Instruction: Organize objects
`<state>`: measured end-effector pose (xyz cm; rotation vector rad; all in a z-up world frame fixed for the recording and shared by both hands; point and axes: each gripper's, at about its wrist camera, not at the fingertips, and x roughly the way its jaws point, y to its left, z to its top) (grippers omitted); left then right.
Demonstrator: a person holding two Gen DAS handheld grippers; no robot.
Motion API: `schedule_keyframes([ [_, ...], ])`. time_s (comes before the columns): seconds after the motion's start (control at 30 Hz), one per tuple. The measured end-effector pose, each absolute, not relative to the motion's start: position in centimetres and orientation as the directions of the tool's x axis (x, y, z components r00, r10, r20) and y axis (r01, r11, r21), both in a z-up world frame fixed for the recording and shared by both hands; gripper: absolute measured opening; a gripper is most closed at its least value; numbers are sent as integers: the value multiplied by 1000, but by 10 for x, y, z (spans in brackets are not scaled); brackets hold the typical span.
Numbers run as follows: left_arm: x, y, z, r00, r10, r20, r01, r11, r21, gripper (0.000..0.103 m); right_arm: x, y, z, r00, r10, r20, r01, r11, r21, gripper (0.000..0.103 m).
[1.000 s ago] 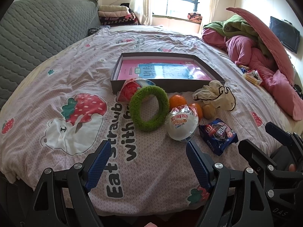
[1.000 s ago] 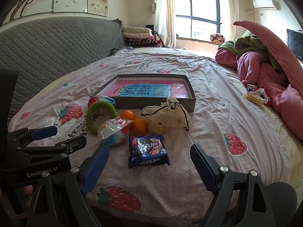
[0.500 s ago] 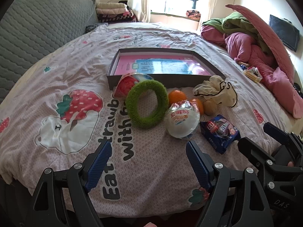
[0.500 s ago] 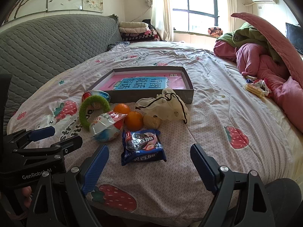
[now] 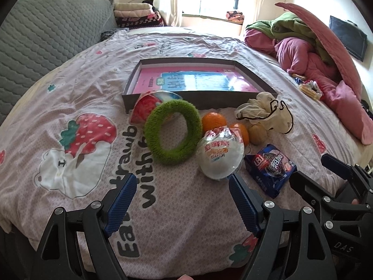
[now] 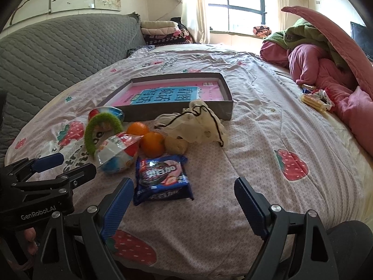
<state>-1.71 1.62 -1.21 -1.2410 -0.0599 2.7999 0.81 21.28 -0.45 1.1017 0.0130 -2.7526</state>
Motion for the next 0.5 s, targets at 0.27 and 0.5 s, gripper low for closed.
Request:
schedule_keyframes([
  [0.27,-26,23,-8,-663,125,-738,-72,-992,-103,82,2,211,-13,-685,-169,-708,183,-981,58,87],
  [0.5,-37,29,-8,-643,144,-752,-94,-990,-109,82,2,205,-15,-675,-185,-715,213,-976,51,87],
])
